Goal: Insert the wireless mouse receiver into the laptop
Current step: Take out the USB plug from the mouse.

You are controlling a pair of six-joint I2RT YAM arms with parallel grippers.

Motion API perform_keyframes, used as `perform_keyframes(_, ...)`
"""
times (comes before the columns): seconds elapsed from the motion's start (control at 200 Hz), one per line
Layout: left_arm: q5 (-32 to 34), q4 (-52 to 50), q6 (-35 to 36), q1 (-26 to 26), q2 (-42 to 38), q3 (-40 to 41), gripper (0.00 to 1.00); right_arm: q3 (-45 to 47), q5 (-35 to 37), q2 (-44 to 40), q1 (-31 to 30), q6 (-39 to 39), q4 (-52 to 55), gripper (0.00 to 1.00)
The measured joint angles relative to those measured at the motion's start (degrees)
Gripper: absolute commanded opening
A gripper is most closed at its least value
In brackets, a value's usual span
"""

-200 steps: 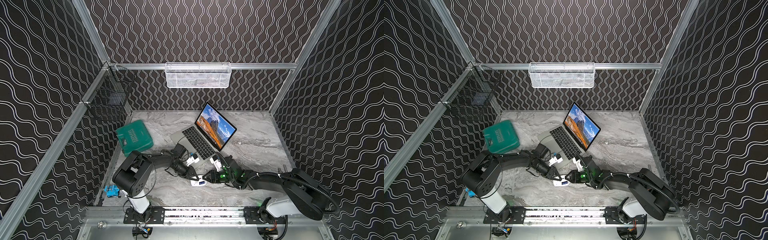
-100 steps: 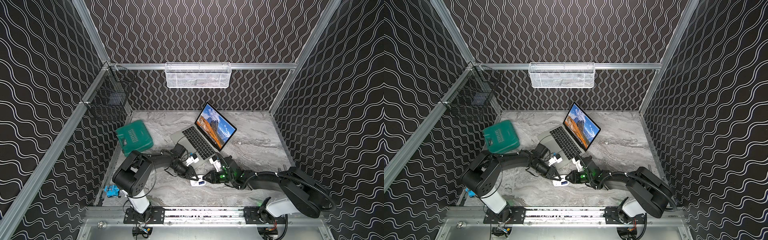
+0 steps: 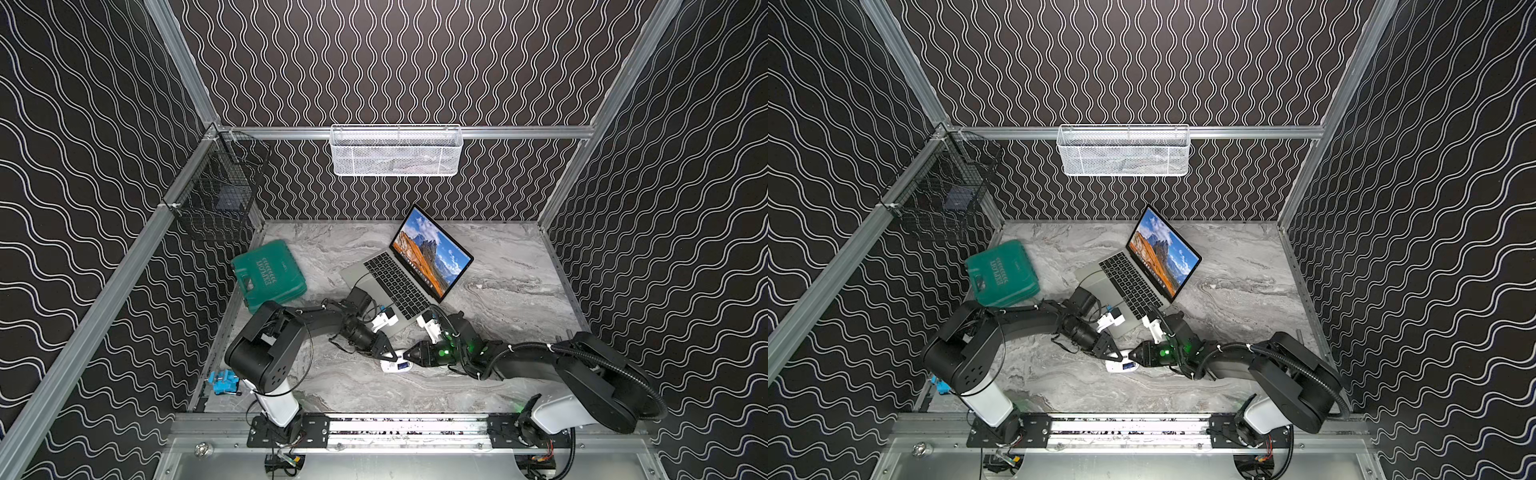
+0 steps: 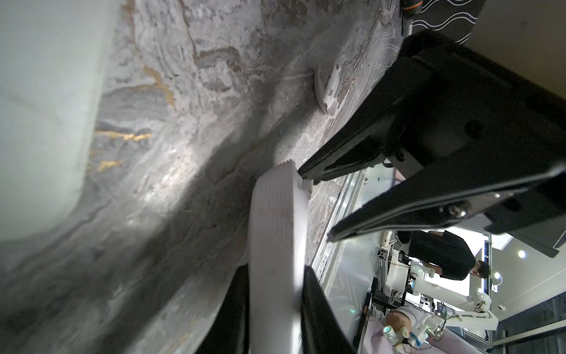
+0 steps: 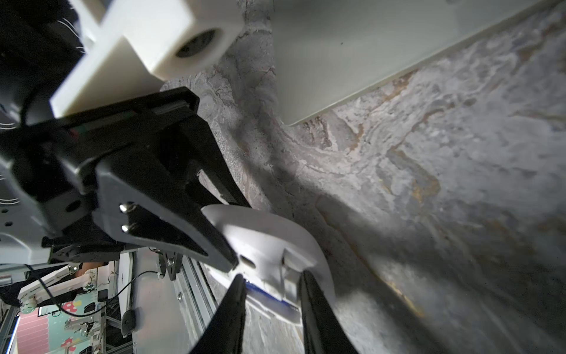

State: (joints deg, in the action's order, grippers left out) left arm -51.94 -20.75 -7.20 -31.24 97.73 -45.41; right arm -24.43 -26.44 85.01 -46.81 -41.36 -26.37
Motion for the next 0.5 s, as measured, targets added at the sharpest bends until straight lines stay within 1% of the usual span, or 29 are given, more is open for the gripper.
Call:
perform_keyframes(0.21, -0.15, -3.23, 0.07, 0.07, 0.0, 0.0, 0.0, 1.6, -4.42, 2.51, 0.2, -1.62, -7.45, 0.33)
perform_keyframes(0.41, -0.76, -6.93, 1.84, 0.07, 0.96, -0.33, 0.0, 4.98, -9.75, 3.04, 0.26, -8.17, -15.45, 0.32)
perform_keyframes(0.45, -0.96, -7.06, 1.6, 0.15, 1.27, -0.42, 0.0, 5.57, -12.02, 3.15, 0.28, -9.92, -18.14, 0.32)
perform_keyframes(0.5, -0.87, -5.38, 1.66, 0.04, 1.68, -0.87, 0.0, 5.7, -15.98, 3.23, -0.26, -11.23, -24.26, 0.32)
